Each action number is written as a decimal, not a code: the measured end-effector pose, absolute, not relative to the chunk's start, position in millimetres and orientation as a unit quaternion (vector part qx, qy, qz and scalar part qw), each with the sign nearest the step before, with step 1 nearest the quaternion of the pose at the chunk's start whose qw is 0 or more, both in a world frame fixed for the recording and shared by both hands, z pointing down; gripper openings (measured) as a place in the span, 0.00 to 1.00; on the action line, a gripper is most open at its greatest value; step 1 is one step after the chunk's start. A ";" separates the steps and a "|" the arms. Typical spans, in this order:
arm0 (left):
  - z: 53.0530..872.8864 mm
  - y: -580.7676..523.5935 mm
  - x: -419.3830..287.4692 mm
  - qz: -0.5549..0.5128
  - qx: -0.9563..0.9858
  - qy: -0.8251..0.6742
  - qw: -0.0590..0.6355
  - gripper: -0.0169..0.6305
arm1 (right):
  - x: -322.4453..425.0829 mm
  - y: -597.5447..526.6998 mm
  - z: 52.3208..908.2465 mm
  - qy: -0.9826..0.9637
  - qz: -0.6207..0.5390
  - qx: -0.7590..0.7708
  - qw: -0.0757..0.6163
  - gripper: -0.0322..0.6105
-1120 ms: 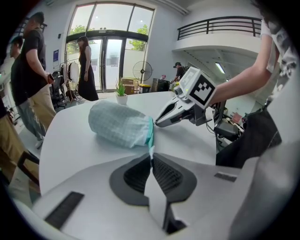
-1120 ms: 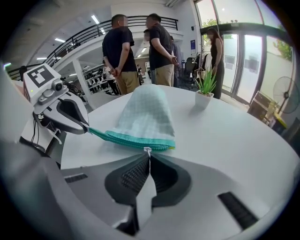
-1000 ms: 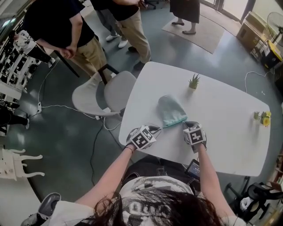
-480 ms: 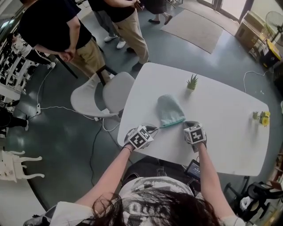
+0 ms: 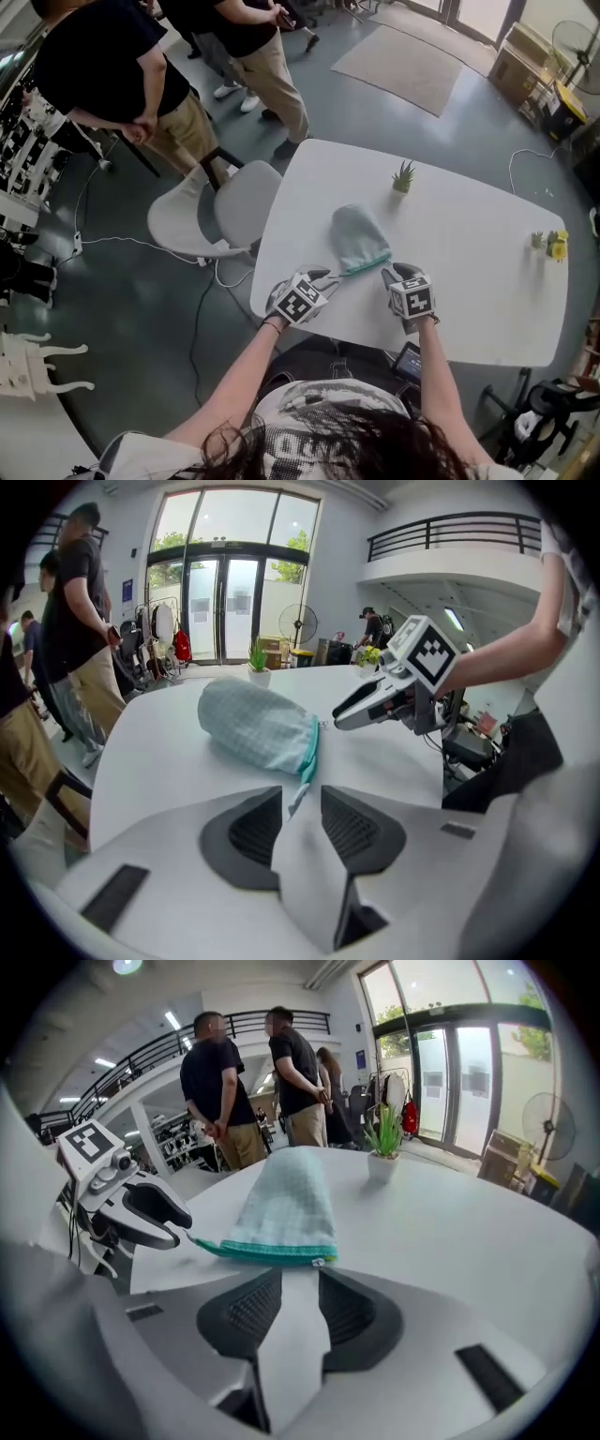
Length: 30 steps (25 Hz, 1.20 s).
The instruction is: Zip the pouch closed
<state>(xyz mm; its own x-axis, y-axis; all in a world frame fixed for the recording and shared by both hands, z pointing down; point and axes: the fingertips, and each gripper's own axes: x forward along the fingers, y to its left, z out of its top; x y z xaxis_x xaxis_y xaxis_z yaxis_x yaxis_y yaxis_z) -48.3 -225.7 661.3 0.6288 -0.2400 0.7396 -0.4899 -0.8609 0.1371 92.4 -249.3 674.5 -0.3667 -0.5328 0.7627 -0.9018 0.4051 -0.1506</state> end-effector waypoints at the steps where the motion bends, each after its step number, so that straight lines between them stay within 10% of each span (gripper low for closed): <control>1: 654.3 -226.1 -48.4 0.366 0.891 -0.210 0.164 0.23 | 89.1 -246.9 667.0 -0.779 0.284 0.470 0.304 0.25; 30: 516.3 -111.1 -12.7 0.176 0.959 -0.178 0.130 0.13 | 75.0 -106.0 510.2 -0.781 0.204 0.581 0.102 0.10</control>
